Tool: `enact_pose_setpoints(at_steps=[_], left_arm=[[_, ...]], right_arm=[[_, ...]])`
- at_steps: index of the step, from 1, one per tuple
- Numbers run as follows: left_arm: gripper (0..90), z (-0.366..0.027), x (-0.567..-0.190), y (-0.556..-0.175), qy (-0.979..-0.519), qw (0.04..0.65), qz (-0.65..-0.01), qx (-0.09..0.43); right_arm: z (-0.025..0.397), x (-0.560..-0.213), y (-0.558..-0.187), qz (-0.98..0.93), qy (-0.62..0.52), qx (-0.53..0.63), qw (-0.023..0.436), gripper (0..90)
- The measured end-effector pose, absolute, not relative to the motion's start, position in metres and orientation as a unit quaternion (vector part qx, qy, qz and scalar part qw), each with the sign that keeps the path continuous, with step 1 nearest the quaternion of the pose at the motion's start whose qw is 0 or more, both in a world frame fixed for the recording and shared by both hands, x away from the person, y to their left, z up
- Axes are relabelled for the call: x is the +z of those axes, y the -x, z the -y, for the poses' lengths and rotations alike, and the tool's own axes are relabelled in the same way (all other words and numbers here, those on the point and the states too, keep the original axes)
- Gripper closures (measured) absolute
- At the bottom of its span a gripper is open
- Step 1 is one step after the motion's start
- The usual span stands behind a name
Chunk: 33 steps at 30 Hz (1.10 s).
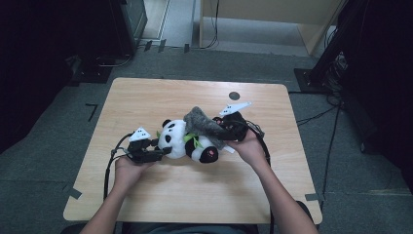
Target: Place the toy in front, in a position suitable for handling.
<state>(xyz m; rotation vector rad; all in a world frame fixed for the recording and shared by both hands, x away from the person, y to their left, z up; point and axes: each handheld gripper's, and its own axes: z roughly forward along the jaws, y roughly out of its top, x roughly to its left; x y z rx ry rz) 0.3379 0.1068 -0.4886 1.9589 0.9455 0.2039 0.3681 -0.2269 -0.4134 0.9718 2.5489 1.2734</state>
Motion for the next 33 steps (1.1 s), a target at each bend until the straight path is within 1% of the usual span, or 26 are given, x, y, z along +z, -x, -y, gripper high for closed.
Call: enact_pose_setpoints(at_steps=[13, 17, 23, 26, 28, 33], left_arm=[[40.4, -0.107, -0.488, -0.339, -0.797, 0.460, -0.383, 0.081], [40.4, -0.107, -0.488, -0.340, -0.798, 0.461, -0.380, 0.081], [40.5, -0.107, -0.488, -0.341, -0.798, 0.462, -0.379, 0.082], [40.5, -0.106, -0.488, -0.341, -0.797, 0.463, -0.379, 0.083], [40.5, -0.107, -0.488, -0.341, -0.798, 0.463, -0.378, 0.083], [40.5, -0.107, -0.488, -0.341, -0.796, 0.465, -0.380, 0.080]], right_arm=[[0.260, -0.439, -0.350, -0.831, -0.344, 0.432, 0.059, 72.4], [0.265, -0.445, -0.348, -0.831, -0.353, 0.426, 0.053, 72.4], [0.268, -0.450, -0.348, -0.836, -0.354, 0.415, 0.057, 72.5], [0.270, -0.450, -0.348, -0.839, -0.355, 0.408, 0.061, 72.6], [0.272, -0.447, -0.347, -0.837, -0.356, 0.413, 0.050, 72.9], [0.272, -0.431, -0.343, -0.831, -0.346, 0.432, 0.057, 73.8]])
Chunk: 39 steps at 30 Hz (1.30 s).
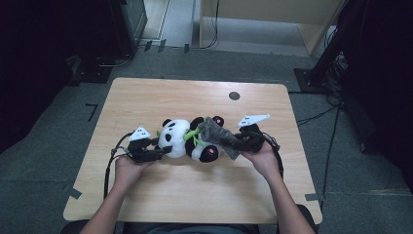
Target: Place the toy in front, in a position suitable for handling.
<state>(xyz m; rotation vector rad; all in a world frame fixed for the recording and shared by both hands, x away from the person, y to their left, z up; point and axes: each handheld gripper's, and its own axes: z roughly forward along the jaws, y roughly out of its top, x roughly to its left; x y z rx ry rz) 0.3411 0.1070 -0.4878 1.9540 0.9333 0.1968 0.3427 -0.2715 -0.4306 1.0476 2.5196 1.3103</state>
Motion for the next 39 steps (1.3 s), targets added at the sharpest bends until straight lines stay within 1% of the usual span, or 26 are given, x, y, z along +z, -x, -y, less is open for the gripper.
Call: enact_pose_setpoints(at_steps=[3, 8, 17, 27, 34, 39], left_arm=[[40.4, -0.107, -0.488, -0.341, -0.794, 0.467, -0.381, 0.080], [40.4, -0.106, -0.488, -0.341, -0.794, 0.467, -0.381, 0.082], [40.3, -0.107, -0.488, -0.341, -0.794, 0.468, -0.379, 0.084], [40.2, -0.106, -0.488, -0.340, -0.793, 0.468, -0.380, 0.084], [40.3, -0.106, -0.488, -0.340, -0.794, 0.467, -0.380, 0.084], [40.1, -0.106, -0.488, -0.340, -0.795, 0.464, -0.380, 0.086]], right_arm=[[0.268, -0.418, -0.343, -0.826, -0.342, 0.444, 0.066, 74.0], [0.250, -0.398, -0.351, -0.826, -0.327, 0.452, 0.077, 74.0], [0.195, -0.377, -0.393, -0.849, -0.296, 0.433, 0.068, 73.7], [0.142, -0.383, -0.424, -0.867, -0.283, 0.407, 0.040, 73.5], [0.112, -0.394, -0.430, -0.884, -0.271, 0.380, 0.032, 73.0], [0.099, -0.402, -0.428, -0.891, -0.263, 0.369, 0.019, 72.4]])
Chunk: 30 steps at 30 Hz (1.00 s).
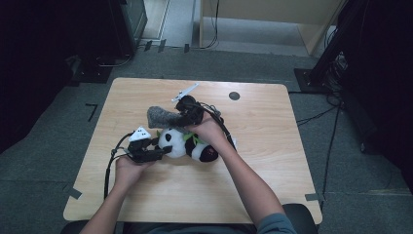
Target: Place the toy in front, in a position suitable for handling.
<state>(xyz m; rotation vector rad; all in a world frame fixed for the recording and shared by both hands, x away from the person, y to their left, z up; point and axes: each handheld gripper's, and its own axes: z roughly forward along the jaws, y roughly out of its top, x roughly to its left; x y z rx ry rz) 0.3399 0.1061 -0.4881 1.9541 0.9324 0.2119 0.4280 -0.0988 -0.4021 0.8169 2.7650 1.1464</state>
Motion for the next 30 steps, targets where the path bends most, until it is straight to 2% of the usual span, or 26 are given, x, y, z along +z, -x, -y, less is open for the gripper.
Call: enact_pose_setpoints(at_steps=[10, 30], left_arm=[[41.1, -0.105, -0.488, -0.340, -0.795, 0.460, -0.387, 0.082], [41.4, -0.105, -0.488, -0.340, -0.794, 0.463, -0.386, 0.080]], right_arm=[[0.110, -0.404, -0.420, -0.888, -0.274, 0.368, 0.020, 73.2], [0.174, -0.396, -0.397, -0.882, -0.292, 0.367, 0.048, 74.2]])
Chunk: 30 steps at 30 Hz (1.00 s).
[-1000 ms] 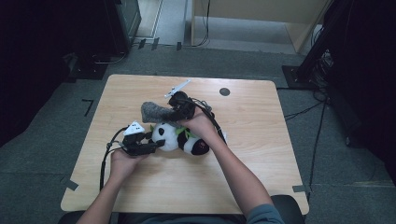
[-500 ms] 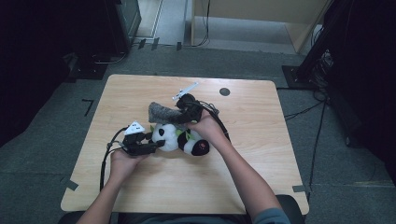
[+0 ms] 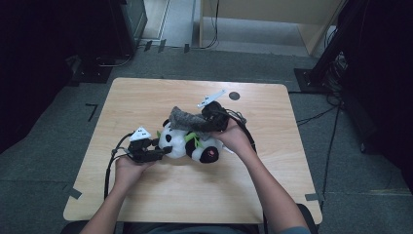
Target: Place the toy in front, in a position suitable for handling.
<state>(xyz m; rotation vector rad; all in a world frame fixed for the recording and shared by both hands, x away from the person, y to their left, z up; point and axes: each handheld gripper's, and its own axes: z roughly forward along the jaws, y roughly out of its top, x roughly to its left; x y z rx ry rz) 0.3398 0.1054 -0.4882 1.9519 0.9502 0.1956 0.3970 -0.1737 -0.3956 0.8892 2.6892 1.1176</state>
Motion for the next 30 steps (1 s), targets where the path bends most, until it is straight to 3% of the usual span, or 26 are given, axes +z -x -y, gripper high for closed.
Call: enact_pose_setpoints(at_steps=[30], left_arm=[[41.1, -0.106, -0.488, -0.340, -0.794, 0.462, -0.387, 0.079]], right_arm=[[0.260, -0.439, -0.353, -0.859, -0.317, 0.399, 0.041, 73.5]])
